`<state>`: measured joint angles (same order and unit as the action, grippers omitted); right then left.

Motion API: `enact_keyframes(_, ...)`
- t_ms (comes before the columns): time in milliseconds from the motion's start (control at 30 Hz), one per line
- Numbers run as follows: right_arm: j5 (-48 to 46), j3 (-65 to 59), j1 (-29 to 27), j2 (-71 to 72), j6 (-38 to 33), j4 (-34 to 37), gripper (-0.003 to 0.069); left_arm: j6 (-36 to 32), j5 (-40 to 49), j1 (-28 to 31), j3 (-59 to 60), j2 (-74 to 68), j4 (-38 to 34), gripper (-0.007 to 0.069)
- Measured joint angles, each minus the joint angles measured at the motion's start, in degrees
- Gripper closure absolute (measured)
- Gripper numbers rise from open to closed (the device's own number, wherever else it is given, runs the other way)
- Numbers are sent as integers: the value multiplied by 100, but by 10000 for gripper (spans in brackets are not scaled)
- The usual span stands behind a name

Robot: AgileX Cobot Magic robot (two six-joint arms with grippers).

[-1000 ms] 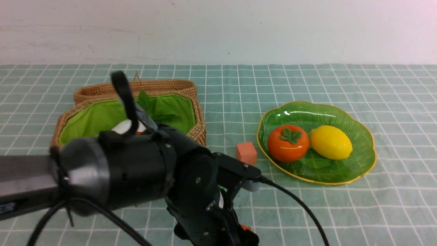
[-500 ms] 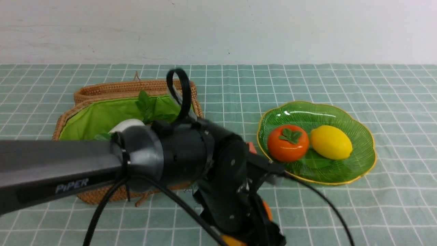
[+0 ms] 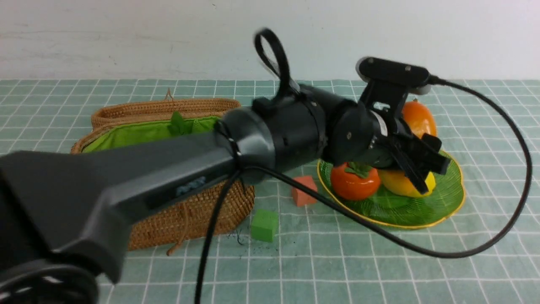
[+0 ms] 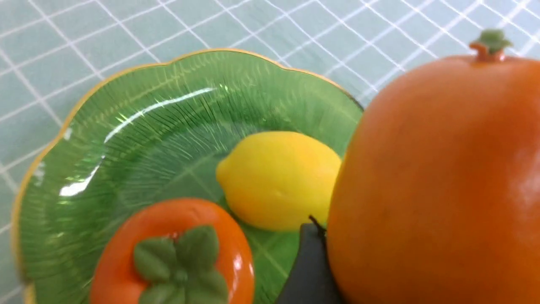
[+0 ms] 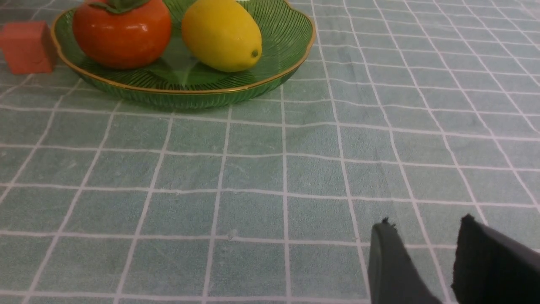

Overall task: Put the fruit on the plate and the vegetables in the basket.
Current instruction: Grab the mango with your left arm and place it on the right plate

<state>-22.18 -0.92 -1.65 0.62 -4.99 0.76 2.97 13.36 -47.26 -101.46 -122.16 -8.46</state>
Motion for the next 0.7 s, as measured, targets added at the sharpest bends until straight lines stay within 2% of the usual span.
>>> enact_keyframes(233, 0, 0, 0, 0, 0, 0, 418, 0, -501, -74, -119, -774, -108, 72)
enact_keyframes(333, 0, 0, 0, 0, 0, 0, 418, 0, -606, -109, -136, -801, -115, -15)
enact_keyframes(433, 0, 0, 0, 0, 0, 0, 418, 0, -638, -109, -149, -801, -130, -44)
enact_keyframes(700, 0, 0, 0, 0, 0, 0, 418, 0, -536, -109, -153, -729, 144, -43)
